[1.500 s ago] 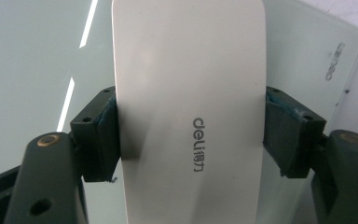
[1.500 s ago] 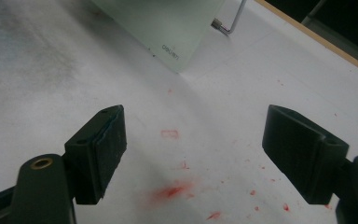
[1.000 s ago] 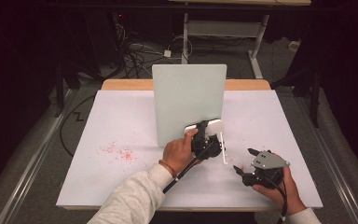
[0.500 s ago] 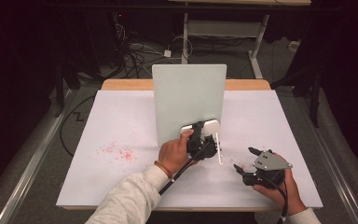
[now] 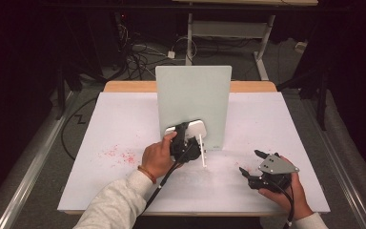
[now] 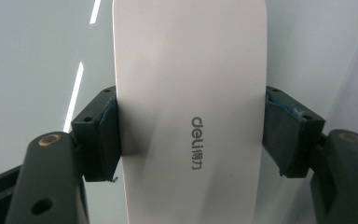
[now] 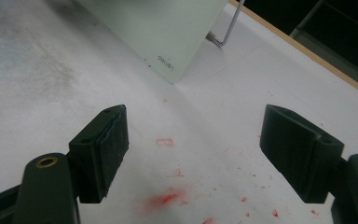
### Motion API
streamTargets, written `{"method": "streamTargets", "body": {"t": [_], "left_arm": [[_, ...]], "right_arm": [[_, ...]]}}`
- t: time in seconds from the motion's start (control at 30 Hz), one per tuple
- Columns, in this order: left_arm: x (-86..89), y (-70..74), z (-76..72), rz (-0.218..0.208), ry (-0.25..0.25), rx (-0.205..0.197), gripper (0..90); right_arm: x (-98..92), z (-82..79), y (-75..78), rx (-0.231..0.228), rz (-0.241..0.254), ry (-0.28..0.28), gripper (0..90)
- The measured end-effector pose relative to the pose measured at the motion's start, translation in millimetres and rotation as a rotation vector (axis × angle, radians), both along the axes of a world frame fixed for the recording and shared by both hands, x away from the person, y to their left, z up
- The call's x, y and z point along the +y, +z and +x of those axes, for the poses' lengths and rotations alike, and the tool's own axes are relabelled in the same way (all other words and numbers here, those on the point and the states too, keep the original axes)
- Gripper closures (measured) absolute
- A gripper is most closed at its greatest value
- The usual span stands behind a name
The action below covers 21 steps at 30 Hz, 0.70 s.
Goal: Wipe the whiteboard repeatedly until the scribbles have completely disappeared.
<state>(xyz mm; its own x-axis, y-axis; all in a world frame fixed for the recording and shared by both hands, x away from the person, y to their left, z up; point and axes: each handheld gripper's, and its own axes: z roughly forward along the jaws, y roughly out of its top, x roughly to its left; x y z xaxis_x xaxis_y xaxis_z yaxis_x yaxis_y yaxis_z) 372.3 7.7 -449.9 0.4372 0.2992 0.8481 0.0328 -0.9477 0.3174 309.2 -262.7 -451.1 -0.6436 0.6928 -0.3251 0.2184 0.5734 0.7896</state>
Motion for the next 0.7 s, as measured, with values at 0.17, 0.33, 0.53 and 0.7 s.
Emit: {"method": "streamTargets", "body": {"t": [0.17,0.33,0.53,0.7], "left_arm": [[-15.7,2.5,1.7,-0.026,-0.017,0.002,28.9],[-39.7,3.9,3.8,-0.029,-0.049,0.011,28.5],[-63.8,1.1,5.1,-0.034,-0.075,0.015,28.3],[-64.9,-0.8,4.9,-0.044,-0.082,0.03,28.4]], "right_arm": [[1.0,0.3,-1.0,0.01,-0.008,0.0,24.2],[2.7,-0.3,-1.3,0.011,-0.016,0.009,24.1],[1.6,-0.7,-0.4,0.003,-0.006,0.001,24.1],[0.9,0.2,-2.3,0.011,-0.016,0.0,24.1]]}}
